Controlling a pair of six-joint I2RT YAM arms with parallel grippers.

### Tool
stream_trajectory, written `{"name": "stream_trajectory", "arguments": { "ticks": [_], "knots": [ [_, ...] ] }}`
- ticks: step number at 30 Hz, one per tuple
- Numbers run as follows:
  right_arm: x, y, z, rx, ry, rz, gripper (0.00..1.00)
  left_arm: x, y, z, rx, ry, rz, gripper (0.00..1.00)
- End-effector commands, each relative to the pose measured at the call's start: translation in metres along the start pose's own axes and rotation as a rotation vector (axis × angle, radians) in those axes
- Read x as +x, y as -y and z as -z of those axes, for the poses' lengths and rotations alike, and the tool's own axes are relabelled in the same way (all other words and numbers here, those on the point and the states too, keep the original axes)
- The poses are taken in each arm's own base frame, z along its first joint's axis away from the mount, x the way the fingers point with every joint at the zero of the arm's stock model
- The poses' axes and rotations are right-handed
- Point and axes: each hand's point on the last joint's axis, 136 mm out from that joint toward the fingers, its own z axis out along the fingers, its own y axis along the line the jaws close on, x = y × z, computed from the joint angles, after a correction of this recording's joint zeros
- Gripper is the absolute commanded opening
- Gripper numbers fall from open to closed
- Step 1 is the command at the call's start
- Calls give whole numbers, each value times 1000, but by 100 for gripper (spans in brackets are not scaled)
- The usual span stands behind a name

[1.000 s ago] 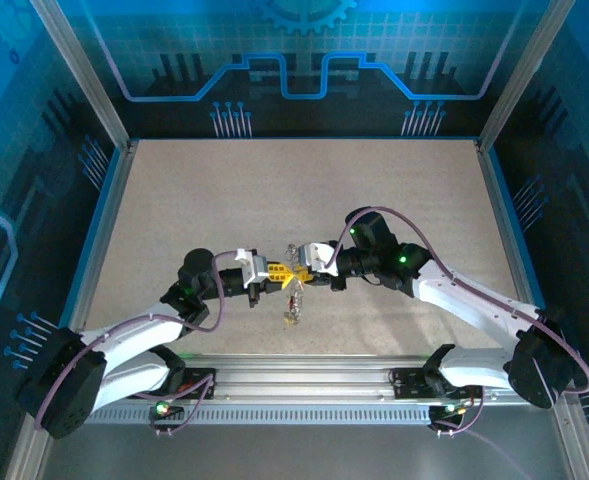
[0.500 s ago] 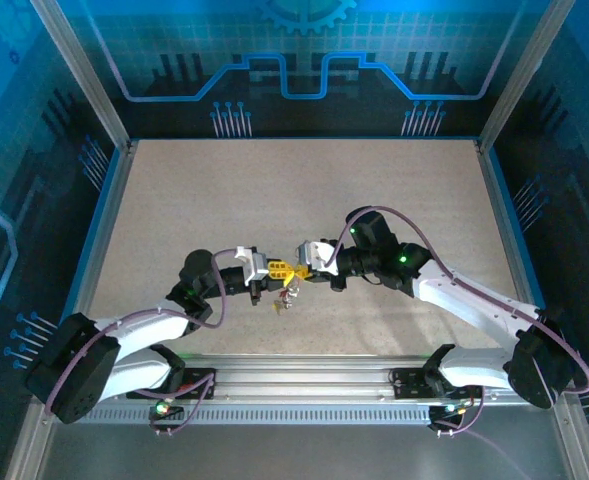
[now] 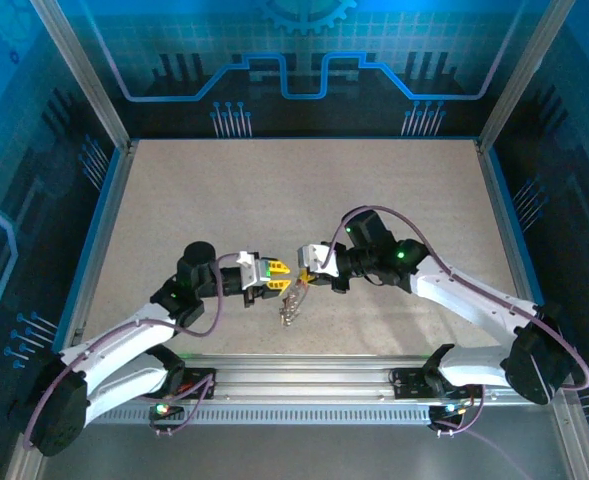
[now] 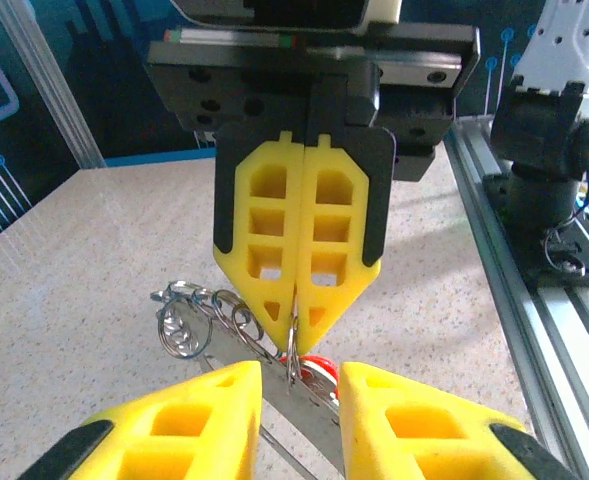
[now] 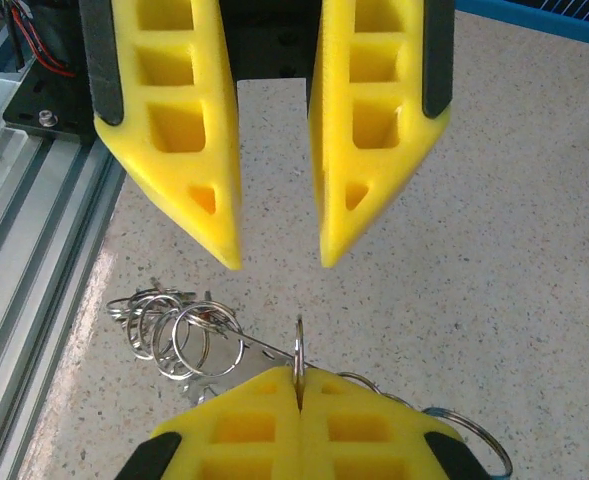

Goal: Put the keys on the keyring

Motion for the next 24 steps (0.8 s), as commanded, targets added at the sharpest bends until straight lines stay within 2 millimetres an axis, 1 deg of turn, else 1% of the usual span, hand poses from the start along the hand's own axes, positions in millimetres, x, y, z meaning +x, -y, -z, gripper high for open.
{"name": "stream_trajectory", "arguments": {
  "ticks": [1, 3, 5, 13, 18, 21, 24],
  "knots": [
    [-12, 2, 4, -8, 13, 39, 0, 15, 5, 1, 27, -90, -5, 28],
    [-13, 2, 4, -13, 6, 39, 0, 15, -1, 0, 1, -91, 5, 36],
    [-14, 0, 3, -18, 10, 42, 0, 12, -2, -1, 4, -85, 2, 38],
    [-12, 0, -2, -25, -11, 38, 0, 5, 0, -10, 39, -82, 3, 38],
    [-11, -3, -2, -30, -18, 34, 0, 1, 3, -17, 69, -77, 13, 36],
    [-13, -4, -2, -30, -18, 35, 0, 4, 4, -20, 79, -87, 23, 30],
    [-15, -5, -1, -34, -4, 36, 0, 6, 4, -21, 83, -99, 26, 27]
  ]
}}
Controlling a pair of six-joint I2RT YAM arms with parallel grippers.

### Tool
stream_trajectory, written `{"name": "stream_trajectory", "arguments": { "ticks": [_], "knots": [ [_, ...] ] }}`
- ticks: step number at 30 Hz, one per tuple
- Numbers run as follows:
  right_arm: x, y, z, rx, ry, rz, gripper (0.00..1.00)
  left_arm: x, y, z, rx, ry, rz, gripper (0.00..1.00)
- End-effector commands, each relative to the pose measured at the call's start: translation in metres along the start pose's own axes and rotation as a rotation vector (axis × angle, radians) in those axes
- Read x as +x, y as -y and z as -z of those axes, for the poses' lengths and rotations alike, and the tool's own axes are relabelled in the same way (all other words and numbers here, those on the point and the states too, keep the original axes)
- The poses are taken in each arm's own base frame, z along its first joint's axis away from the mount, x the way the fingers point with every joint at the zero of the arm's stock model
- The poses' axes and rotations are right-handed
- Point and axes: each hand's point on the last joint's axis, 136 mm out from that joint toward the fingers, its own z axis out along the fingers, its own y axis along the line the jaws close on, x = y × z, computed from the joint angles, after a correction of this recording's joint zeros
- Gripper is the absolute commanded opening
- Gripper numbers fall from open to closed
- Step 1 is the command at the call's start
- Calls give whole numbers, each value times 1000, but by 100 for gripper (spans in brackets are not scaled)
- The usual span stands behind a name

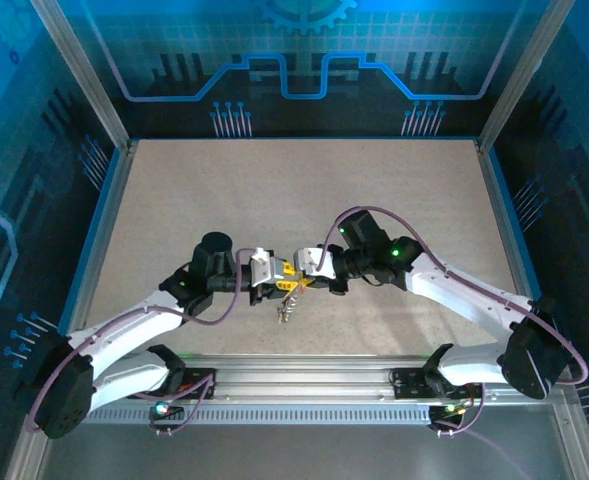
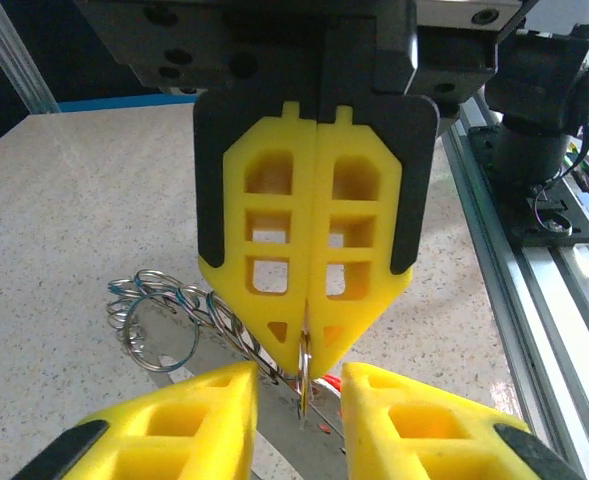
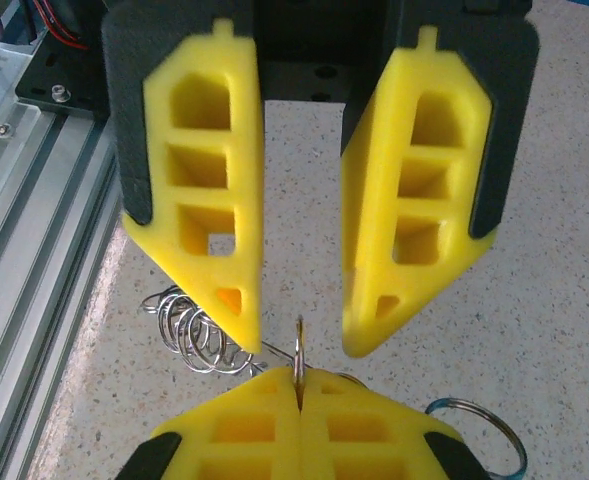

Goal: Put the keys on the keyring

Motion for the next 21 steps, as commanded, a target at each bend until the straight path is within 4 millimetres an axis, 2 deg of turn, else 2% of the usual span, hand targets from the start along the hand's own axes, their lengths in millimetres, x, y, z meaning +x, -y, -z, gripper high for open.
{"name": "stream_trajectory", "arguments": {
  "ticks": [1, 6, 8, 9, 12, 16, 21],
  "knots": [
    [-19, 1, 6, 3, 44, 31, 0, -8, 1, -2, 21, 2, -18, 24],
    [-23, 0, 7, 1, 60, 31, 0, -6, 0, 0, 6, -29, -33, 12],
    [-21, 0, 7, -1, 54, 28, 0, -6, -2, 1, -5, -43, -34, 0],
    [-21, 0, 7, 1, 53, 27, 2, -6, -3, 2, -8, -46, -35, 0],
    [-19, -3, 7, -1, 60, 23, 15, -10, -2, 4, -10, -31, -32, 0],
    [-18, -3, 12, 8, 106, -7, 26, -18, -3, 4, -25, 31, -14, 0],
    [-15, -1, 20, 28, 138, -36, 26, -21, -3, 3, -34, 82, -15, 0]
  ]
}}
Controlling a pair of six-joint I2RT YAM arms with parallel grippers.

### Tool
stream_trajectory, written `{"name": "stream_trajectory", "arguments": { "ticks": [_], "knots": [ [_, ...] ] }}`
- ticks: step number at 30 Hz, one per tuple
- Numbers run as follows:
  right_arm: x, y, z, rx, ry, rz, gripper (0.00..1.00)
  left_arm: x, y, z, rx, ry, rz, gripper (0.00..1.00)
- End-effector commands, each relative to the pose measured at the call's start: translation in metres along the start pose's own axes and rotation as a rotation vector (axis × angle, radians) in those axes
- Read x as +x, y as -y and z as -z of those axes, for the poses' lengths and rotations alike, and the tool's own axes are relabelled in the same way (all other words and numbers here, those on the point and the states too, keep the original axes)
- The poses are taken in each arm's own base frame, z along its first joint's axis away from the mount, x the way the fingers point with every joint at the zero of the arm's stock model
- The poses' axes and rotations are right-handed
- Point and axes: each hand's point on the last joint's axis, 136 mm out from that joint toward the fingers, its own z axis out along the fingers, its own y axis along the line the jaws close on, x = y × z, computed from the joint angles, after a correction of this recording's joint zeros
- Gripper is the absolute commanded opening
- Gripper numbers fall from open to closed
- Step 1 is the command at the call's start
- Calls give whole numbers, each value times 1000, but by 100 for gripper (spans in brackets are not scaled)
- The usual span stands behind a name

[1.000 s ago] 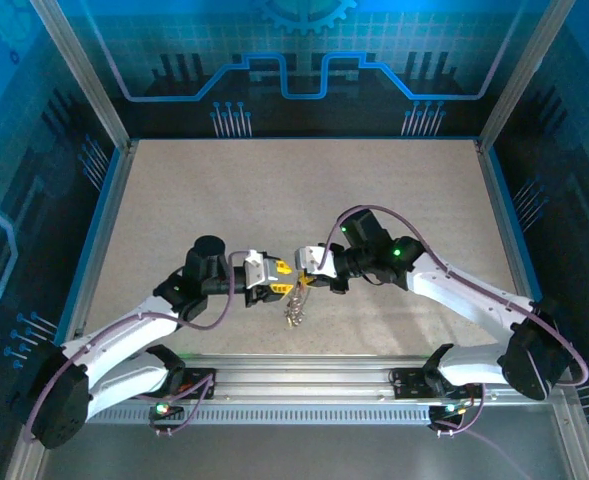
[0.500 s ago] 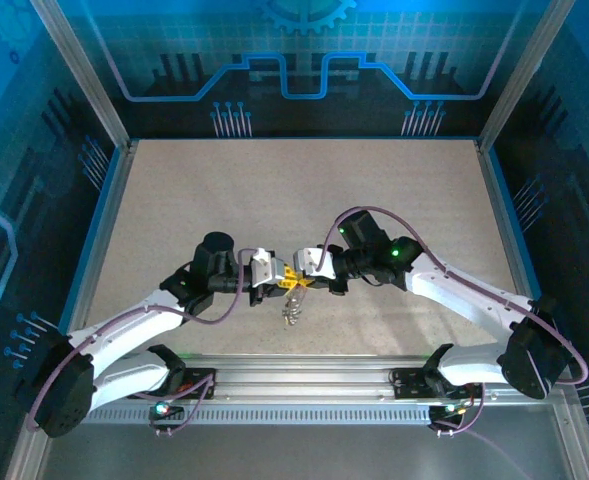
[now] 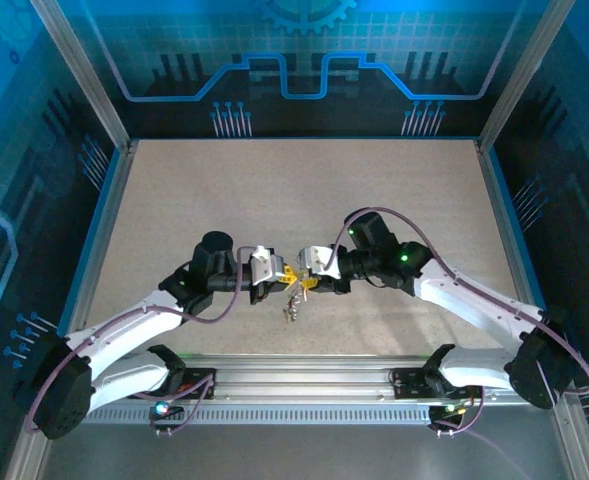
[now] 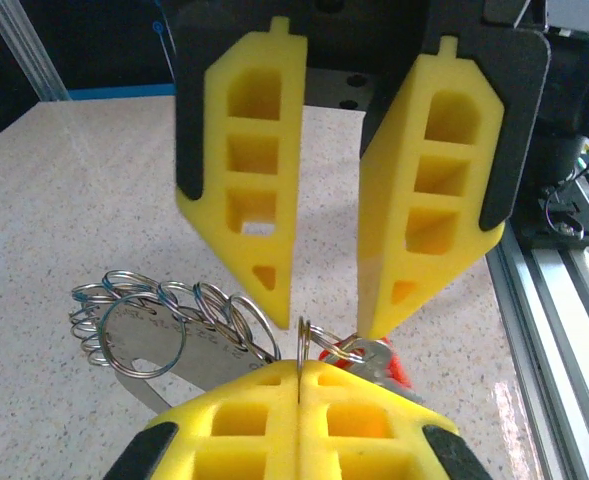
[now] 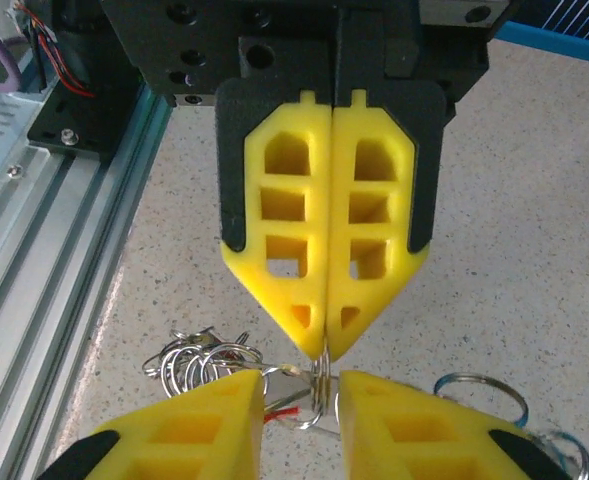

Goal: Put the keys on the keyring

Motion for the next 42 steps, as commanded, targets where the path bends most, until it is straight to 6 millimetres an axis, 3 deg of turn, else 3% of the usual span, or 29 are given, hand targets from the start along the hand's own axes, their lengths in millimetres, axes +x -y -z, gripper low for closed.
{"name": "stream_trajectory", "arguments": {
  "ticks": [1, 10, 20, 30, 35, 42],
  "knots": [
    [-6, 0, 6, -3, 48, -19, 25, -19, 2, 3, -3, 97, -35, 0],
    [2, 2, 4, -2, 22, -32, 18, -22, 1, 4, -20, 145, -32, 0],
    [8, 4, 3, 5, -6, -55, 24, -29, 0, 5, -23, 177, -41, 0],
    [9, 15, 5, 27, 13, -118, 19, -32, 0, 3, -10, 206, -48, 0],
    [7, 22, 13, 23, 45, -184, 24, -30, -3, 2, -27, 199, -50, 0],
    [2, 13, 23, -18, 75, -181, 31, -27, -5, -1, -30, 188, -46, 0]
  ]
}}
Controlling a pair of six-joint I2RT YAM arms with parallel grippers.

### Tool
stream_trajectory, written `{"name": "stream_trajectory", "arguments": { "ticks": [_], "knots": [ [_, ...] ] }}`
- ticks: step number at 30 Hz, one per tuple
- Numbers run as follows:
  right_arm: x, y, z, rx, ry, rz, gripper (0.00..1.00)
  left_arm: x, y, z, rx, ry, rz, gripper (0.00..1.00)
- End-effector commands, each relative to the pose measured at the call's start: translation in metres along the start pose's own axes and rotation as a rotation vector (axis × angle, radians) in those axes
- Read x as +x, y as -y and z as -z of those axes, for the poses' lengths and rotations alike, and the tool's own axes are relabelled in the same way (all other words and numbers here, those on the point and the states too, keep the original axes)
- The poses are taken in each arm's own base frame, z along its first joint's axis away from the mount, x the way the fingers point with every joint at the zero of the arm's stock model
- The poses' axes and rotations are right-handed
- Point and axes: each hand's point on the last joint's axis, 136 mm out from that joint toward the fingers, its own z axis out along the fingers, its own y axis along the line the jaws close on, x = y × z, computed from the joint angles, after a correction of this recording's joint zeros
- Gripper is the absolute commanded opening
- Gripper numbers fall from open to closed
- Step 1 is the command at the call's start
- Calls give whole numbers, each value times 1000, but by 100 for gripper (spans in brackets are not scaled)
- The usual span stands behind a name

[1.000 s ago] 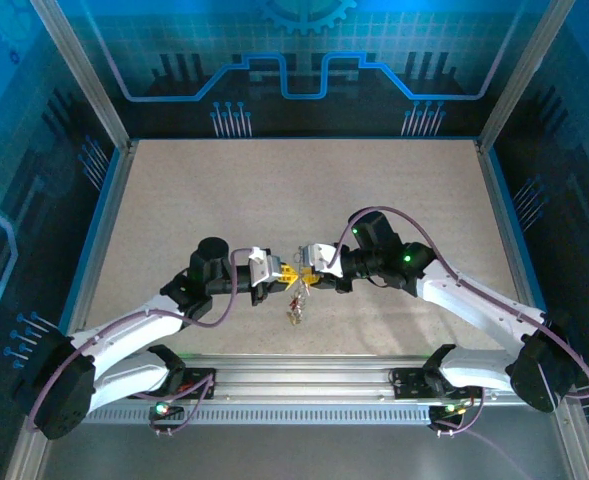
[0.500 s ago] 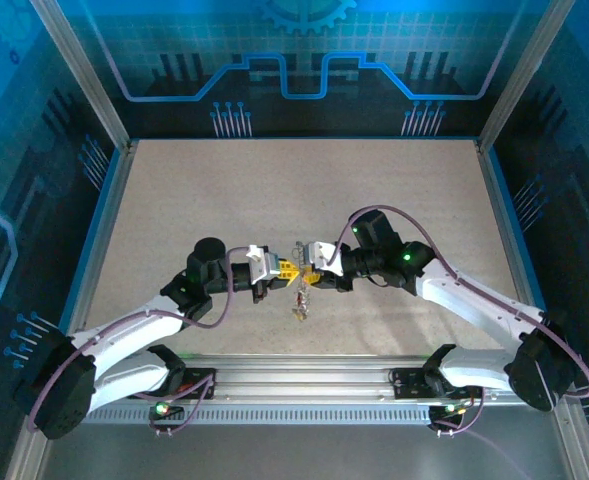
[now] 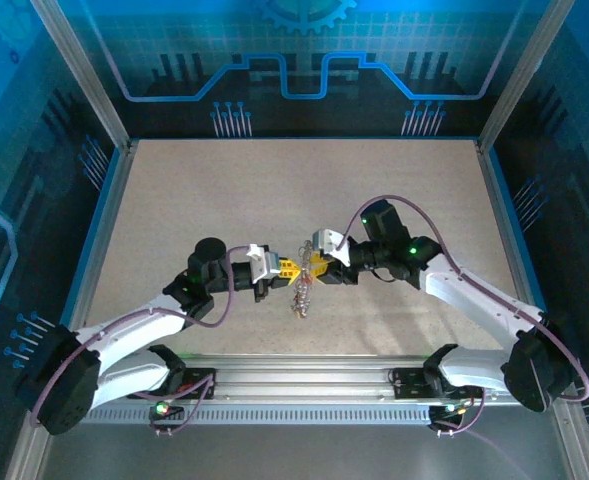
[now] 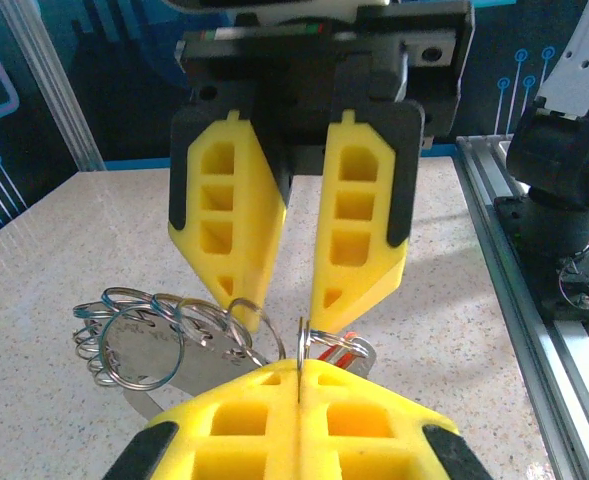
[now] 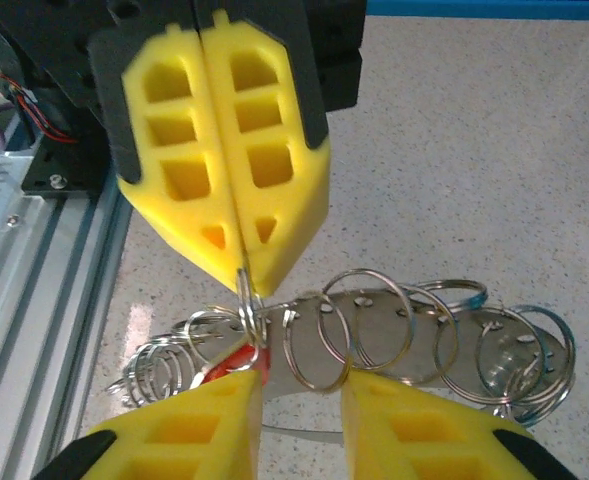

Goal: Put the keys on the keyring

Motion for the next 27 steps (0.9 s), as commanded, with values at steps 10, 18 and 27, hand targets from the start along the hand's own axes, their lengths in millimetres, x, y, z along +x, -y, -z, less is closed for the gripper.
{"name": "stream_trajectory", "arguments": {
  "ticks": [10, 18, 27],
  "knots": [
    [0, -16, 11, 3, 51, -35, 43, -10, -8, 0, -42, 28, -24, 0],
    [4, -9, -5, 87, 43, -68, 41, -11, -10, -1, -49, 36, -10, 0],
    [3, 8, -16, 171, 36, -96, 16, -13, -15, -1, -79, 63, 20, 0]
  ]
}}
